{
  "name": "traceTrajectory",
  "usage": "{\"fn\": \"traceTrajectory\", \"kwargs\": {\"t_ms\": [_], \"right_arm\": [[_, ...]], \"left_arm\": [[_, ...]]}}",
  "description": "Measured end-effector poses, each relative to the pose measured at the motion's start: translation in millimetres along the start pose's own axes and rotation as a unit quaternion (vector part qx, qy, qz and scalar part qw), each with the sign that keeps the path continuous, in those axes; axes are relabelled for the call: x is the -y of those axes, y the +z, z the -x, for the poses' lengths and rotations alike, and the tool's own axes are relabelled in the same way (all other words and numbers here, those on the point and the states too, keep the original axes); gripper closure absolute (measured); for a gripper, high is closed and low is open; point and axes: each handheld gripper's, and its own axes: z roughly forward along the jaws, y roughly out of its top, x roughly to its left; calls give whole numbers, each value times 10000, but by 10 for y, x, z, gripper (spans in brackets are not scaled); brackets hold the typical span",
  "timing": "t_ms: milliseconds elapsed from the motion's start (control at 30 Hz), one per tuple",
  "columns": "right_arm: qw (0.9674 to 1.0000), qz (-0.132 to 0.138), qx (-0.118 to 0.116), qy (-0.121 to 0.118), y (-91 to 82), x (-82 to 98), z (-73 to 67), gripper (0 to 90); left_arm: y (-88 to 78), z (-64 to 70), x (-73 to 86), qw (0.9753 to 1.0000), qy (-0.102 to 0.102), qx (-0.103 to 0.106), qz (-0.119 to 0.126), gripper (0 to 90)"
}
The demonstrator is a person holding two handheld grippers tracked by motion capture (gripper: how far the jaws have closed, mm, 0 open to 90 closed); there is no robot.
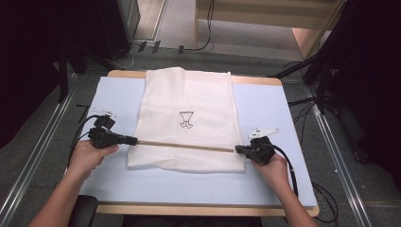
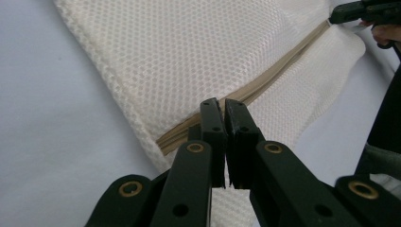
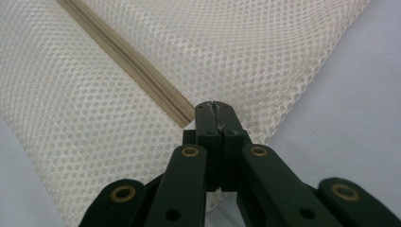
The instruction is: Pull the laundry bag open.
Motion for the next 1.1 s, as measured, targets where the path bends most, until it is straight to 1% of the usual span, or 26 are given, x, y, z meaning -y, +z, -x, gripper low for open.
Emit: {"fn": "traceTrajectory", "kwargs": {"t_ms": [33, 67, 100, 200, 233, 267, 300, 367, 400, 467, 533, 600, 633, 667, 733, 767, 800, 833, 867, 900, 933, 1000, 1067, 1100], "right_arm": [[10000, 7, 9, -17, -2, 4, 0, 900], [10000, 1, 6, -28, -4, 5, -6, 900], [10000, 3, -3, -49, -2, 4, -4, 900], [10000, 14, -43, -50, -1, 4, 11, 900], [10000, 11, -49, -57, -1, 3, 14, 900], [10000, 10, -55, -54, 0, 2, 15, 900], [10000, 12, -67, -57, 1, 2, 16, 900], [9999, 3, -85, -56, 1, 0, 20, 900], [9999, 4, -99, -77, 2, -2, 24, 900], [9999, 14, -117, -113, 9, -8, 29, 900], [9999, -9, -123, -91, 8, -12, 30, 900], [9999, -18, -139, -14, 7, -12, 32, 900], [9999, -35, -144, -24, 7, -17, 34, 900], [9999, -53, -149, -27, 7, -21, 35, 900], [9999, -76, -153, -16, 7, -28, 36, 900], [9998, -90, -141, -56, 6, -33, 37, 900], [9998, -110, -134, -62, 7, -40, 33, 900], [9998, -140, -119, -67, 7, -48, 29, 900], [9998, -167, -128, -43, 5, -54, 28, 900], [9997, -170, -197, -16, 3, -57, 37, 872], [9995, -178, -249, 28, 4, -61, 48, 855], [9995, -166, -257, 4, 5, -66, 54, 819], [9994, -187, -279, 62, 9, -78, 46, 795], [9994, -186, -295, 79, 9, -80, 50, 784]], "left_arm": [[-13, -15, 10, 10000, -37, -4, 18, 889], [-28, -28, 19, 10000, -48, -49, 13, 889], [-41, -44, 28, 10000, -36, -43, 10, 889], [-100, -103, 68, 9999, -118, -99, 47, 889], [-118, -121, 83, 9998, -176, -76, 82, 888], [-139, -142, 97, 9997, -187, -108, 88, 889], [-159, -167, 113, 9997, -206, -77, 108, 889], [-181, -182, 130, 9996, -213, -101, 134, 888], [-185, -187, 136, 9996, -228, -75, 145, 889], [-186, -190, 142, 9996, -209, -160, 82, 889], [-181, -199, 152, 9995, -233, -188, 62, 889], [-172, -196, 155, 9995, -237, -200, 69, 888], [-164, -196, 160, 9995, -233, -220, 65, 888], [-152, -191, 166, 9995, -256, -197, 65, 887], [-149, -187, 177, 9996, -156, -206, 86, 884], [-146, -184, 182, 9997, -136, -176, 122, 880], [-145, -180, 185, 9997, -92, -190, 135, 876], [-144, -176, 190, 9996, -11, -212, 162, 871], [-143, -167, 193, 9995, 101, -246, 178, 849], [-144, -158, 196, 9993, 175, -265, 215, 815], [-145, -155, 195, 9991, 208, -266, 242, 781], [-145, -152, 192, 9991, 243, -227, 257, 731], [-138, -140, 191, 9989, 289, -246, 280, 672], [-136, -137, 191, 9989, 284, -251, 294, 660]]}}
